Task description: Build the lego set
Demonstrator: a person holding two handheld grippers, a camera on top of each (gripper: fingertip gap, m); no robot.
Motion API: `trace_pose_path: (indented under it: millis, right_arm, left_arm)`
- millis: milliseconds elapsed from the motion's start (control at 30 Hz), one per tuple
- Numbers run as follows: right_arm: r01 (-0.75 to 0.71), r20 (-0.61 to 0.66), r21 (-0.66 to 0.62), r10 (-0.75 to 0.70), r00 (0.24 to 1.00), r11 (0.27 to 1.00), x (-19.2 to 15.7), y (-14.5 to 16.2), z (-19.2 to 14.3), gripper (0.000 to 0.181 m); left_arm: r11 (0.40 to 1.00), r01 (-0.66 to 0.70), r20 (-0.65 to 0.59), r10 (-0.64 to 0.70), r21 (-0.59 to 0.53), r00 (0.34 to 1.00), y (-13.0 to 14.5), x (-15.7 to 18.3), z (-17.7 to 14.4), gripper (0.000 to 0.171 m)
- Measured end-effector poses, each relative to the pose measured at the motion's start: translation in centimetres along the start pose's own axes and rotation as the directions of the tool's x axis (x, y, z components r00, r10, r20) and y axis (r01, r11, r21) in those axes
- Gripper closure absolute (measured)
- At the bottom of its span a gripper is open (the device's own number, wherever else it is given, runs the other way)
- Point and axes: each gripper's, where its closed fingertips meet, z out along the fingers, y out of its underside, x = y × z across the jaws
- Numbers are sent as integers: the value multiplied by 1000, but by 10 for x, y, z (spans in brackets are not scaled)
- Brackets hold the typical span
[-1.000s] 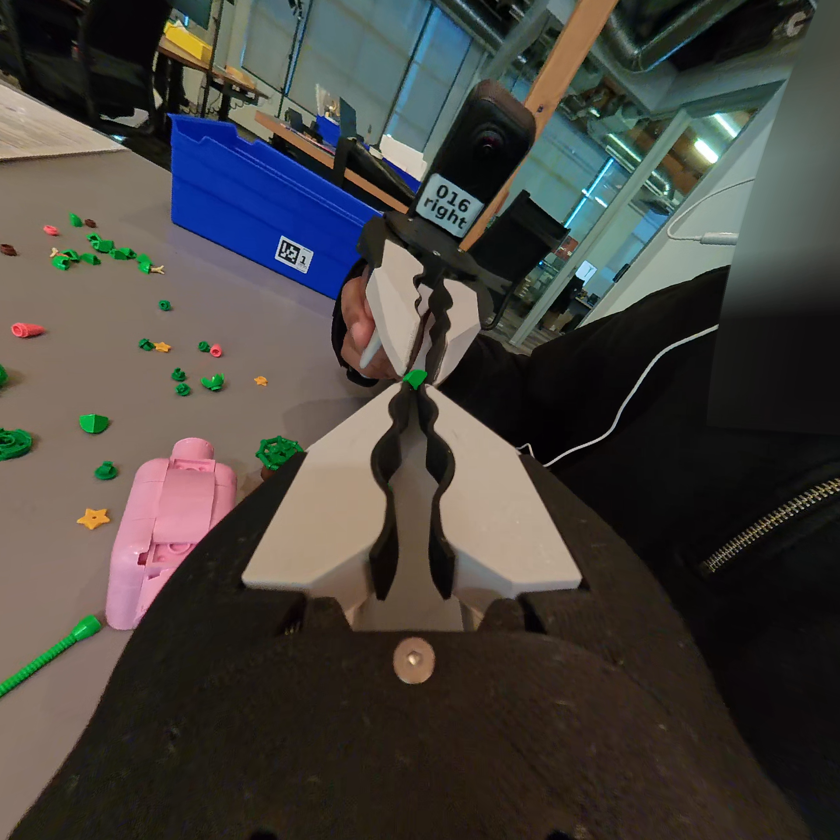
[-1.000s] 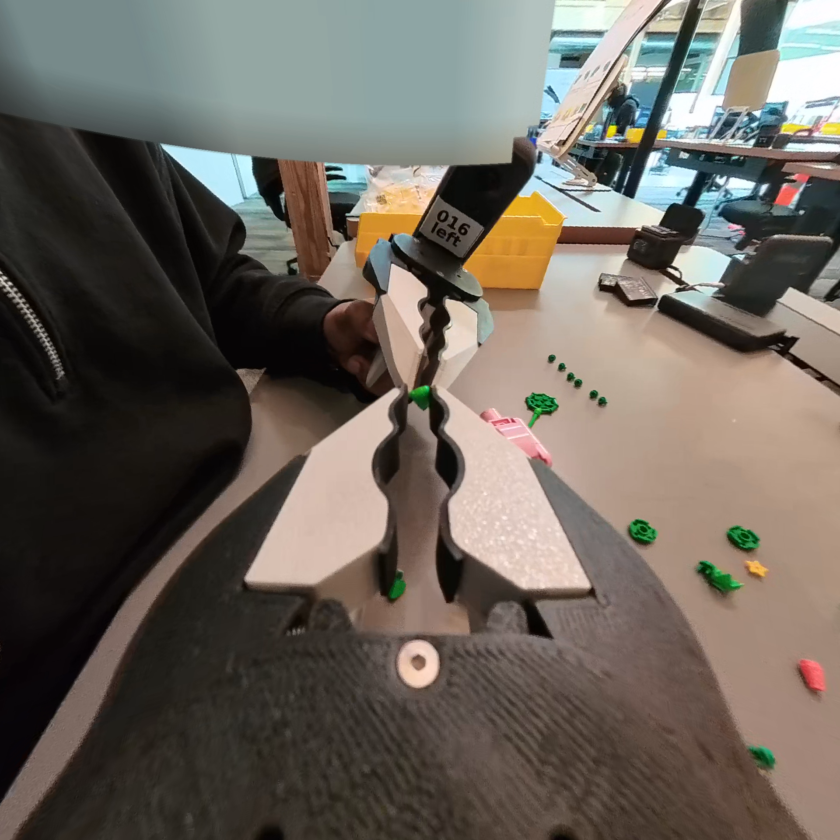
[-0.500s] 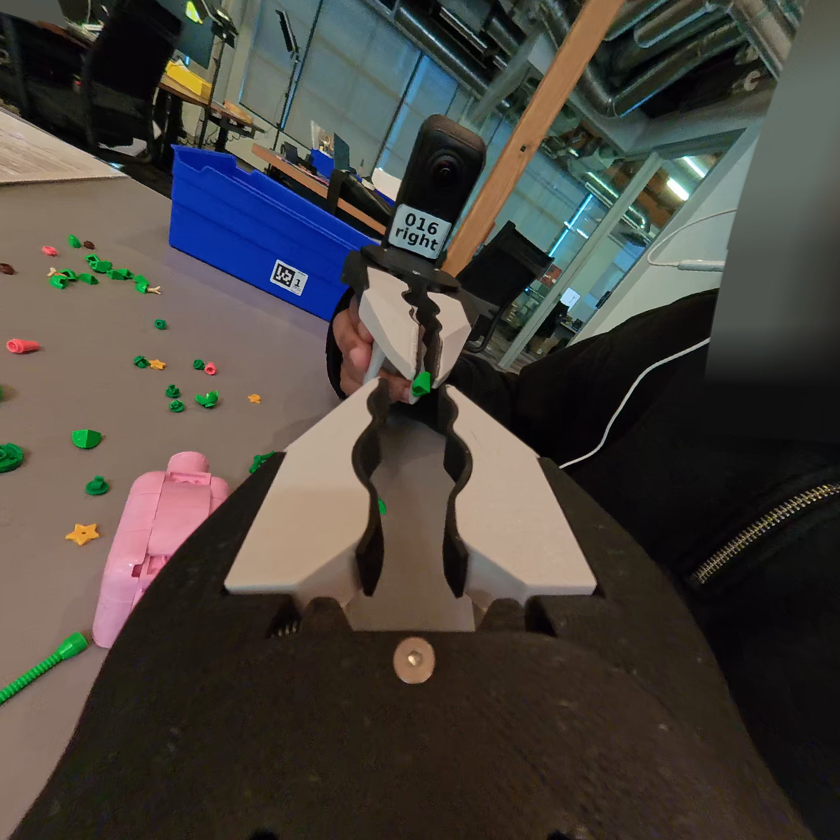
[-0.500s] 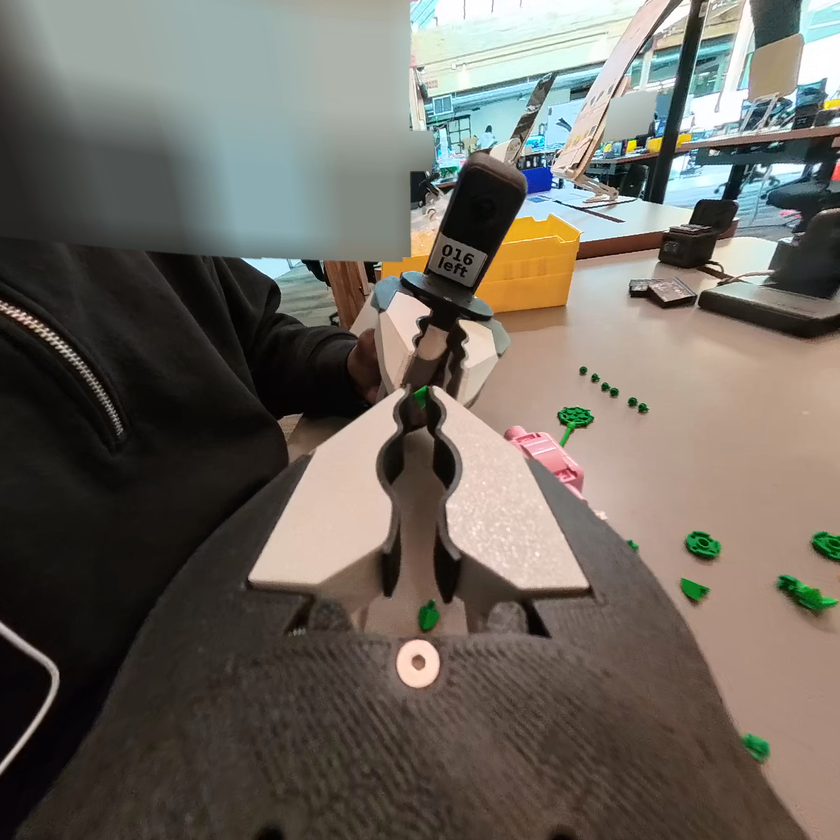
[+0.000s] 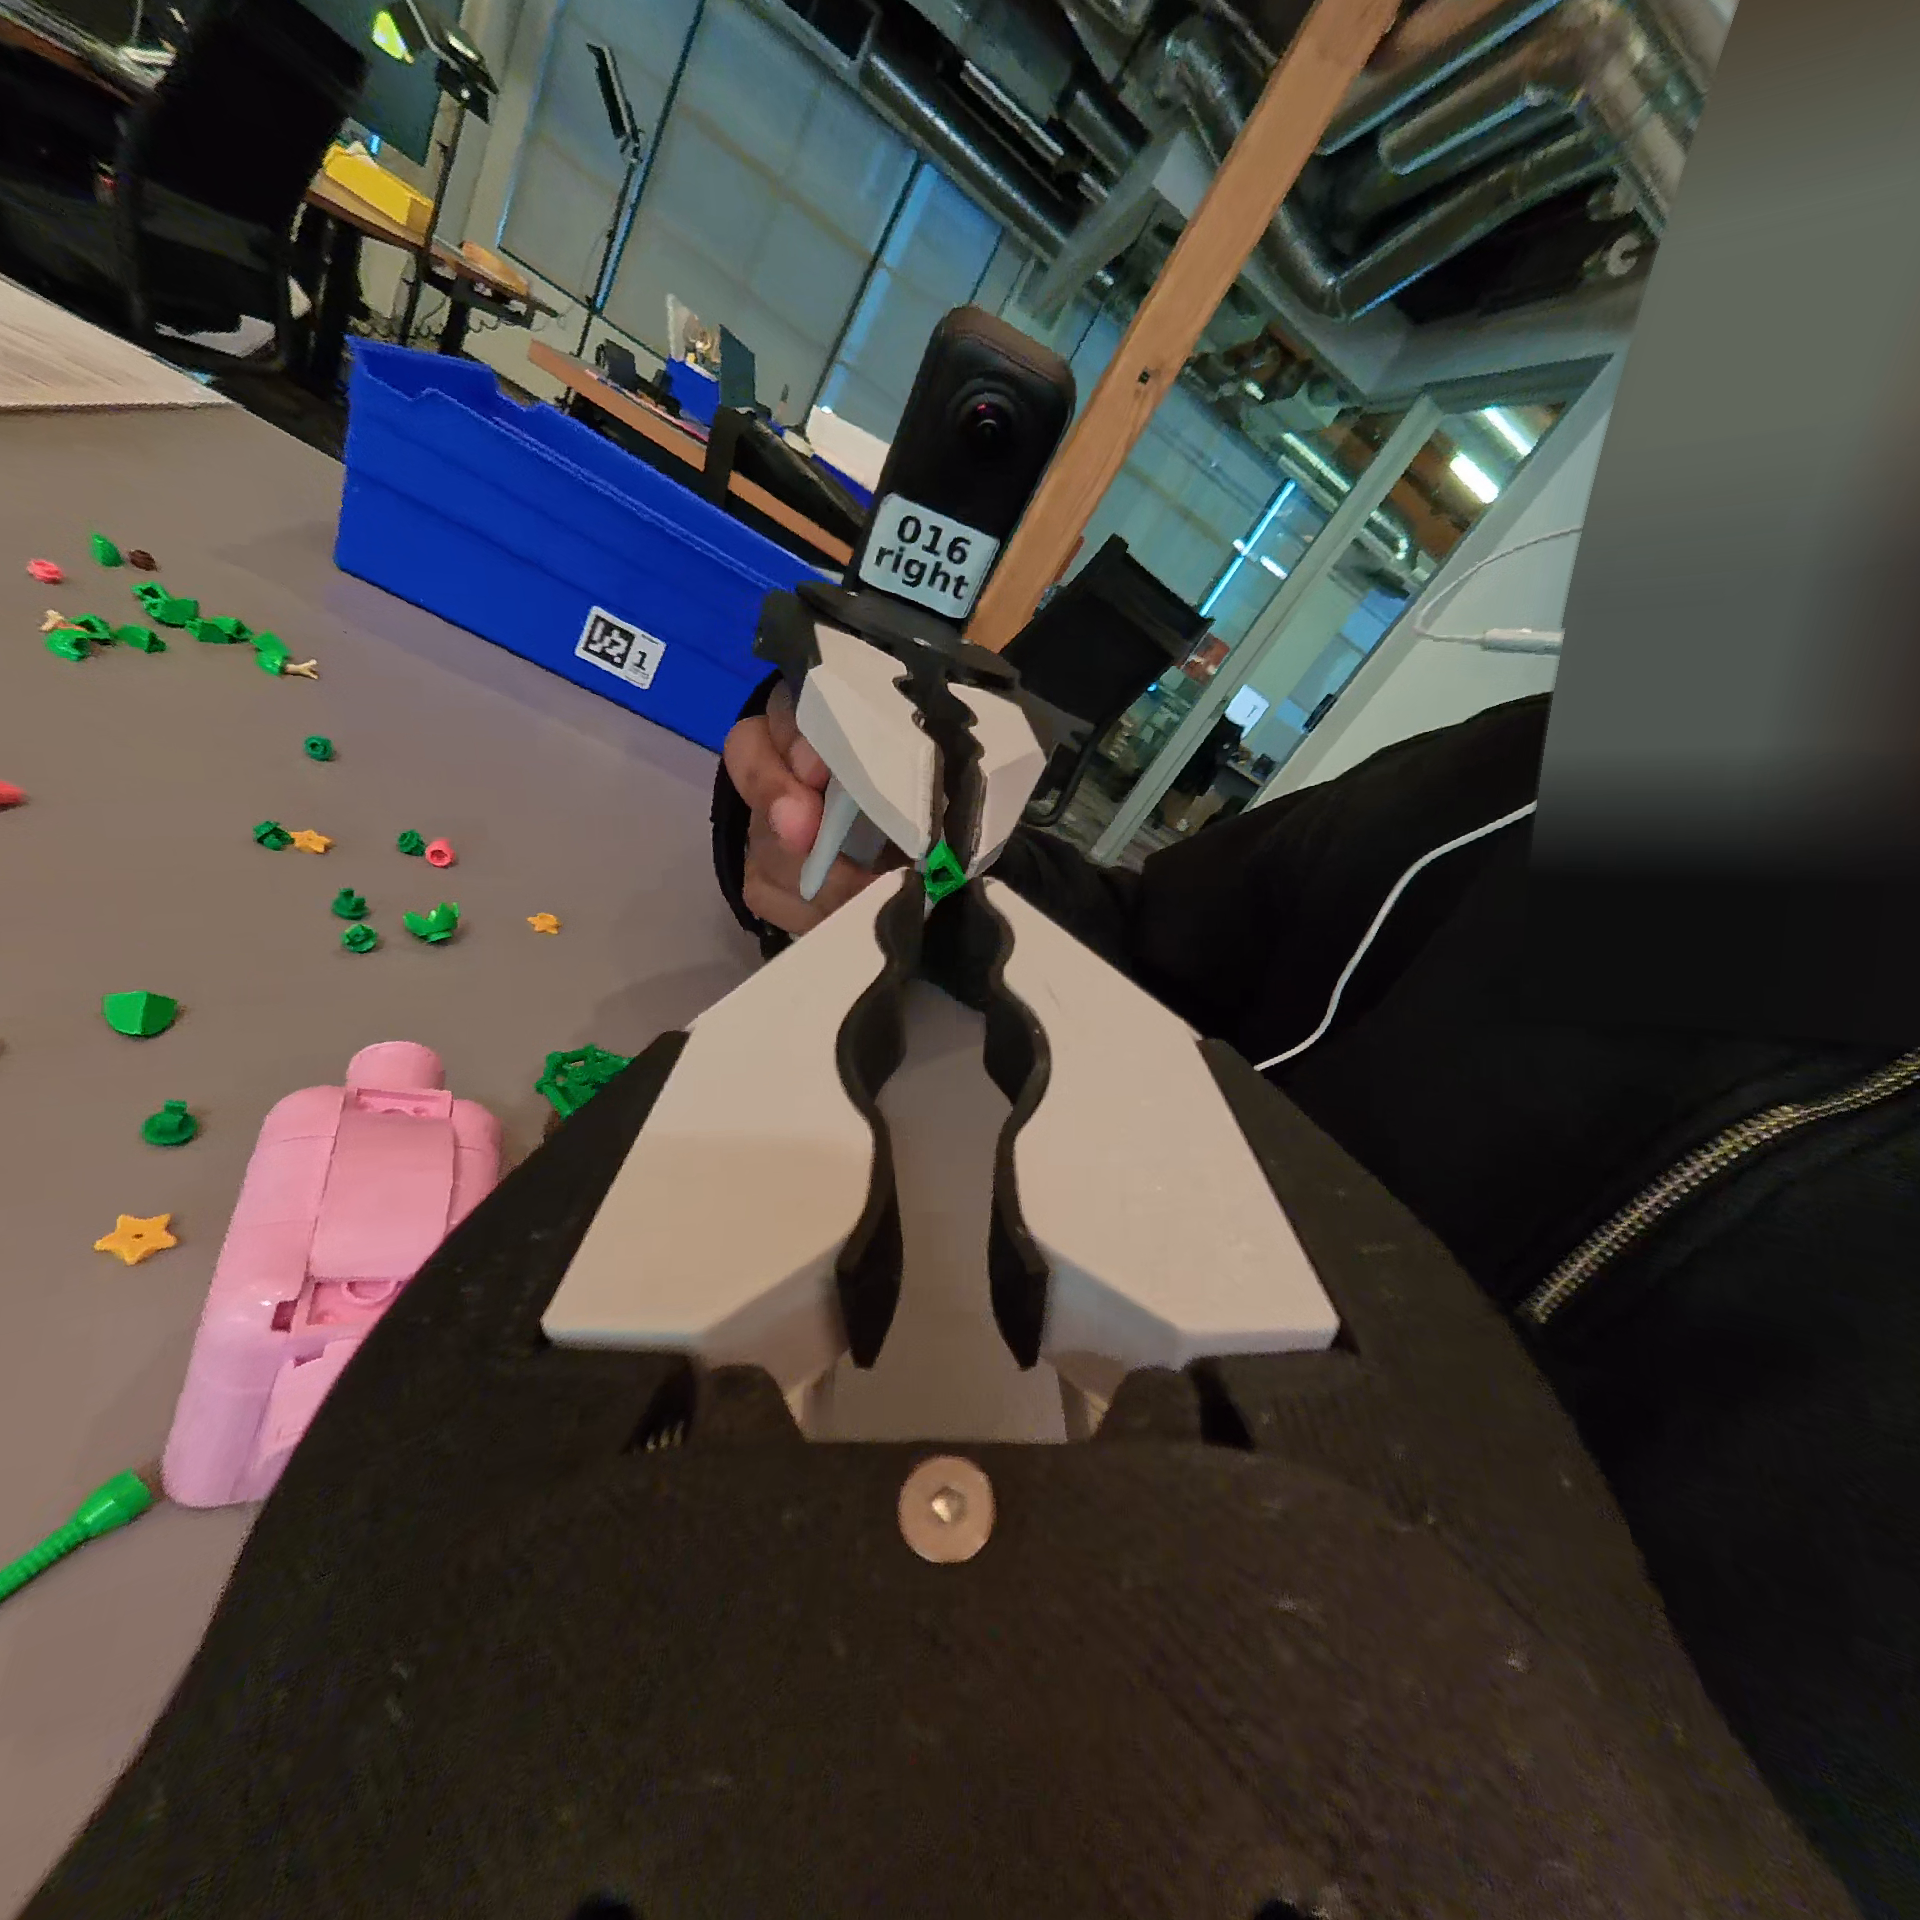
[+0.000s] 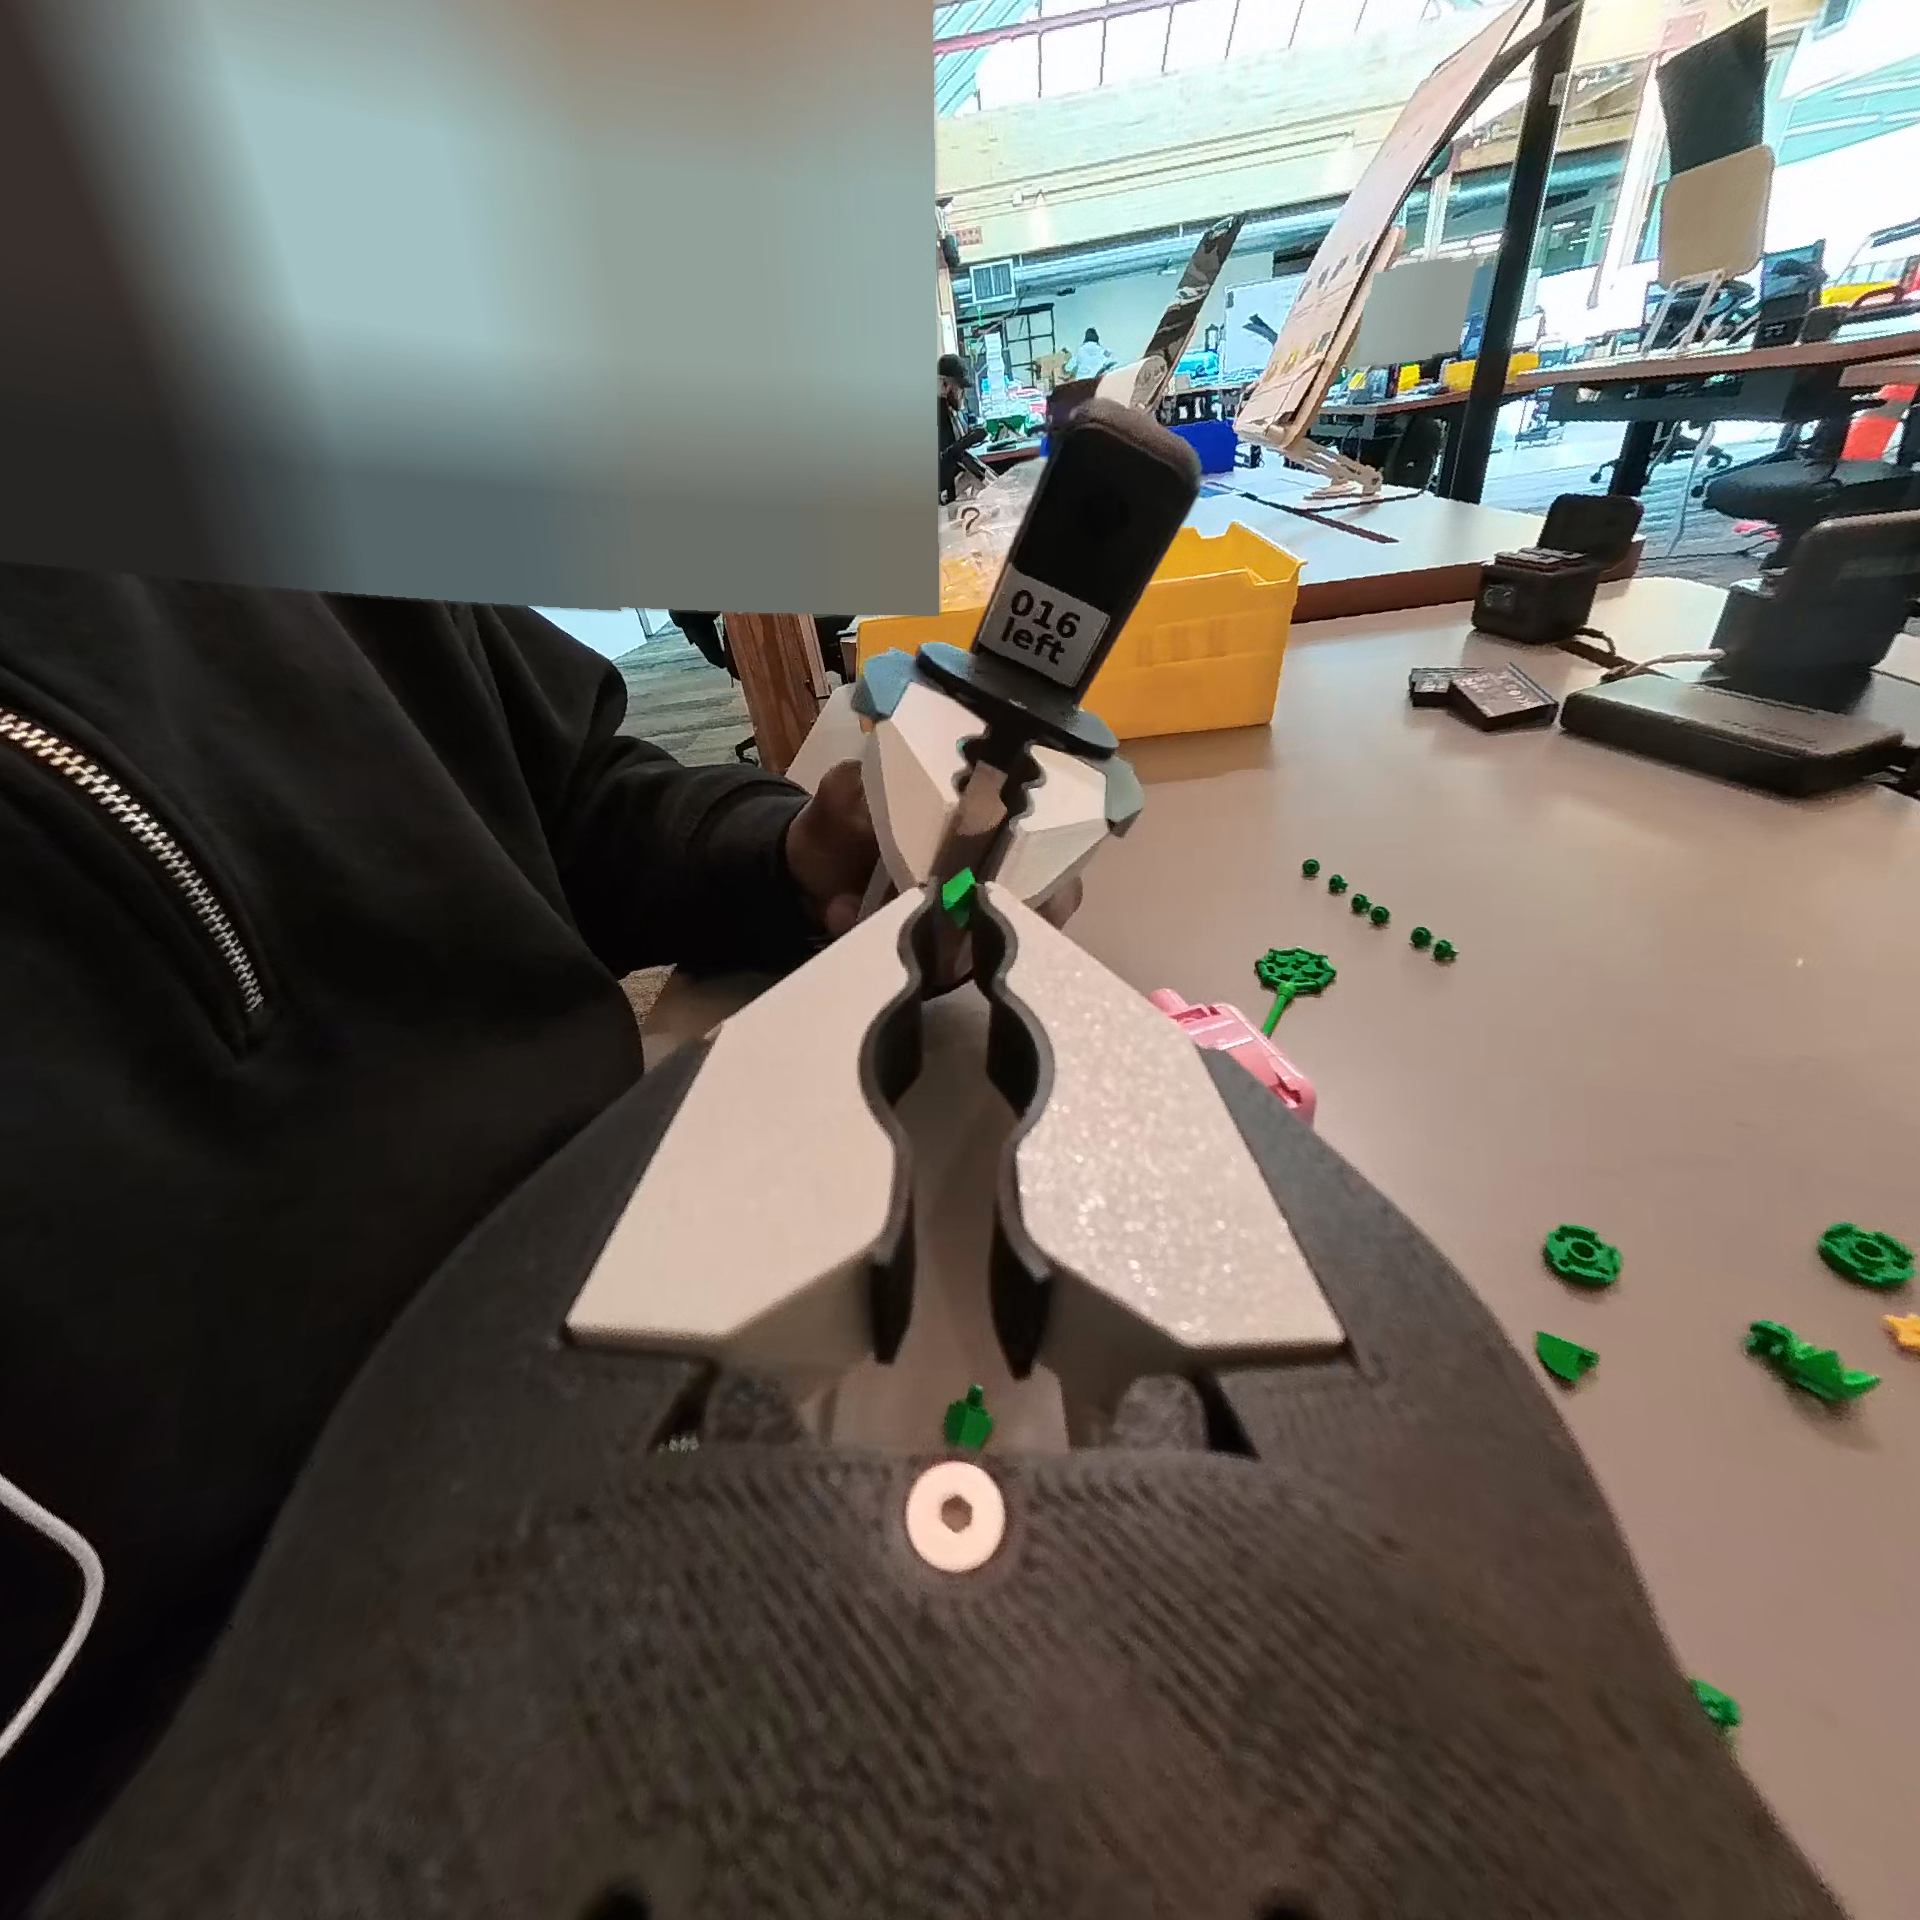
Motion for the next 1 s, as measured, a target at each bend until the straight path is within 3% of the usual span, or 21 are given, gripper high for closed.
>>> trace_pose_path:
  millis: [400,567,767,1000]
  right_arm:
    - [-17,2,-7,17,1000,1000,1,2,1,178]
    - [-9,-15,-1,9,1000,1000,4,0,-2,168]
    - [38,-21,-39,-39,999,999,2,4,0,172]
    - [64,-21,-49,-65,998,997,1,5,-1,177]
  left_arm:
    - [999,-37,34,37,-13,999,1,-2,0,168]
    - [996,-82,65,83,-17,994,-1,-2,-1,169]
    - [983,-171,120,178,-65,977,4,-4,1,168]
    - [988,-144,104,149,-51,983,3,-4,1,168]
